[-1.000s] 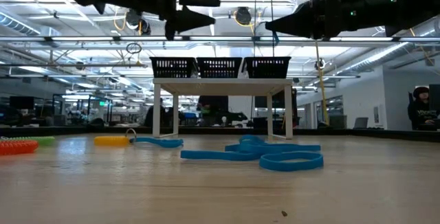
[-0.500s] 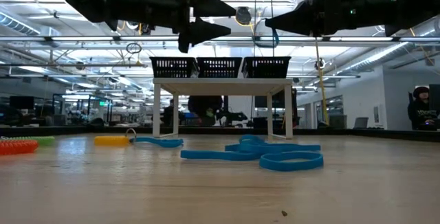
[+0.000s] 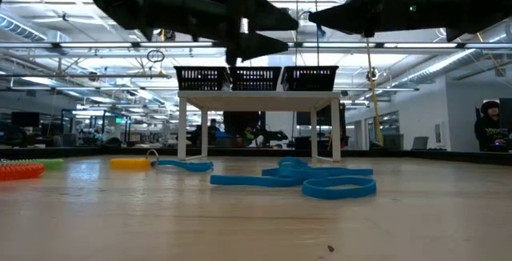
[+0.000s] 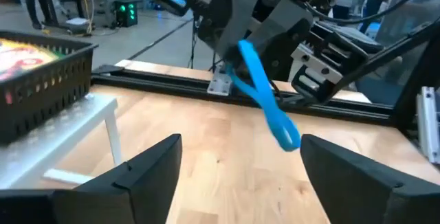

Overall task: Pick & Place Office Desk Supplies
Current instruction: Put the blue rubber band into the middle black bin

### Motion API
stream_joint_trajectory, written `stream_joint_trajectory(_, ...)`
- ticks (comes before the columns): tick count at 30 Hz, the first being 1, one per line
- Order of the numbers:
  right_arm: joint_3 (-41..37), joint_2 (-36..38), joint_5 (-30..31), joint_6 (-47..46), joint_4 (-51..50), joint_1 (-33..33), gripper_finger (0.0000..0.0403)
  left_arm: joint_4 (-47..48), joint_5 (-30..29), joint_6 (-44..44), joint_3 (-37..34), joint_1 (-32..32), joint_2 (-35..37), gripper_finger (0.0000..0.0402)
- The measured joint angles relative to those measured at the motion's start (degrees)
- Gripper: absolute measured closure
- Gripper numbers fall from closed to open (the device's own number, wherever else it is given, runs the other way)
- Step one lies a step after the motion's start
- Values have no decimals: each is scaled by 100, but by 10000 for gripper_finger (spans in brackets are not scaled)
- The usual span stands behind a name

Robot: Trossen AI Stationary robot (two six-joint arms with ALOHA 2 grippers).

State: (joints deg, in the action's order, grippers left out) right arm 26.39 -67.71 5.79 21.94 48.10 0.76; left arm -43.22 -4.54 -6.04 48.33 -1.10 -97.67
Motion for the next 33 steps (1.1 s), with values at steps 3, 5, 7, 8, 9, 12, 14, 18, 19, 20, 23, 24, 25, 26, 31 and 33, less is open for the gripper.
stream_joint_trajectory(3,0,0,14,-13,-40,-3,403,26,-7,39,148,-1,-74,78)
stream_joint_trajectory(5,0,-1,10,-13,-35,-1,403,-25,-50,39,195,-1,-62,73)
stream_joint_trajectory(7,0,1,8,-11,-35,-1,403,-75,-61,37,195,-1,-56,72)
stream_joint_trajectory(8,0,-2,9,-7,-37,-1,403,-75,-60,37,195,-1,-63,72)
stream_joint_trajectory(9,0,-2,11,-7,-37,-1,403,-76,-60,37,195,-1,-63,73)
stream_joint_trajectory(12,0,-2,10,-7,-59,-1,403,-76,-60,37,195,0,-61,86)
stream_joint_trajectory(14,0,-2,10,-10,-44,-1,403,-33,-59,35,195,6,-63,101)
stream_joint_trajectory(18,0,-1,7,-16,-32,-1,403,-59,-59,32,195,6,-63,145)
stream_joint_trajectory(19,0,-2,2,-18,-27,-1,403,-57,-59,8,195,6,-63,158)
stream_joint_trajectory(20,0,-2,-1,-19,-14,2,403,-55,-59,-18,195,6,-63,170)
stream_joint_trajectory(23,0,-2,-5,-20,13,8,403,-55,-55,-46,195,18,-63,205)
stream_joint_trajectory(24,0,-2,-5,-22,12,8,403,-55,-56,-48,195,25,-63,215)
stream_joint_trajectory(25,0,-2,-7,-22,11,8,403,-55,-57,-46,195,37,-63,225)
stream_joint_trajectory(26,0,-2,-7,-22,11,8,403,-59,-57,-46,195,51,-63,234)
stream_joint_trajectory(31,0,-1,-156,-63,15,8,403,-70,-55,-72,195,113,-61,269)
stream_joint_trajectory(33,0,-2,-158,-64,15,10,403,-73,-55,-75,195,113,-61,281)
